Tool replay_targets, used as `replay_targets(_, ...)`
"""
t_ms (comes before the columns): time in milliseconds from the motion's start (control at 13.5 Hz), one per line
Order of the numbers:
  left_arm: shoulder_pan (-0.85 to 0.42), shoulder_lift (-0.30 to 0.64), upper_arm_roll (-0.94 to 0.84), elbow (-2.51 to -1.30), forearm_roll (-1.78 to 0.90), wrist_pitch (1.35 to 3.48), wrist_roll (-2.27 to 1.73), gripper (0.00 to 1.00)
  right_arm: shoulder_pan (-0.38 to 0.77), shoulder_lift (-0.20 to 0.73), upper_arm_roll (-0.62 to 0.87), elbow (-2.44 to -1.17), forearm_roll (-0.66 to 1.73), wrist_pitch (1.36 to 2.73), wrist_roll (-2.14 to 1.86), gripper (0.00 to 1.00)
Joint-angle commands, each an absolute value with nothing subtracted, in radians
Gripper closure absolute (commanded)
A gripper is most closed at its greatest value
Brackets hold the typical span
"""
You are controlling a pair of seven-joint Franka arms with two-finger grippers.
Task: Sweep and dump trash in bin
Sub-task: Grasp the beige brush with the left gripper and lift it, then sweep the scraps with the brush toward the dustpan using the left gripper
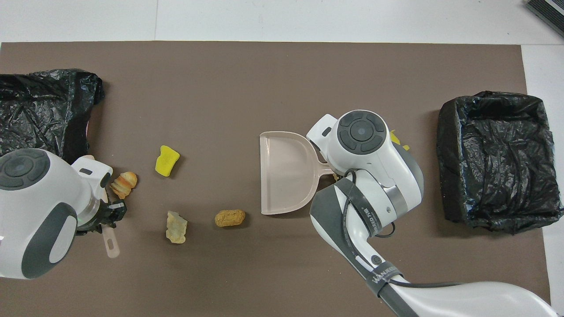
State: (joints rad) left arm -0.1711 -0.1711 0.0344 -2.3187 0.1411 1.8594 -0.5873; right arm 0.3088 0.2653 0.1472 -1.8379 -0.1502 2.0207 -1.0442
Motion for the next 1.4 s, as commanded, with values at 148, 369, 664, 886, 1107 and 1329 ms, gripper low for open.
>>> replay_targets(148,-0.159,-0.193,0.017,-2.396,0.156,1.934,-0.529,1.00,0.307,0.256,0.153,-1.861,-0.173,2.045,-1.009,1.00)
replay_targets(369,-0.233,-0.181,0.014,-2.395,0.144,1.954,-0.493,1.00,0.307,0.256,0.153,-1.861,-0.173,2.045,-1.009,1.00)
replay_targets(664,-0.310,-0.160,0.014,-2.385,-0.001,2.066,-0.299,1.00,0.307,0.255,0.153,-1.867,-0.173,2.045,-1.009,1.00)
replay_targets(886,-0.366,-0.108,0.012,-2.308,-0.008,2.059,-0.298,1.00,0.307,0.255,0.153,-1.867,-0.173,2.045,-1.009,1.00)
replay_targets(1107,-0.403,-0.092,0.011,-2.240,-0.008,1.973,-0.327,1.00,0.307,0.256,0.153,-1.867,-0.173,2.049,-1.008,1.00)
replay_targets(1329,-0.432,-0.146,0.011,-2.244,-0.008,1.831,-0.472,1.00,0.307,0.255,0.153,-1.867,-0.172,2.048,-1.008,1.00)
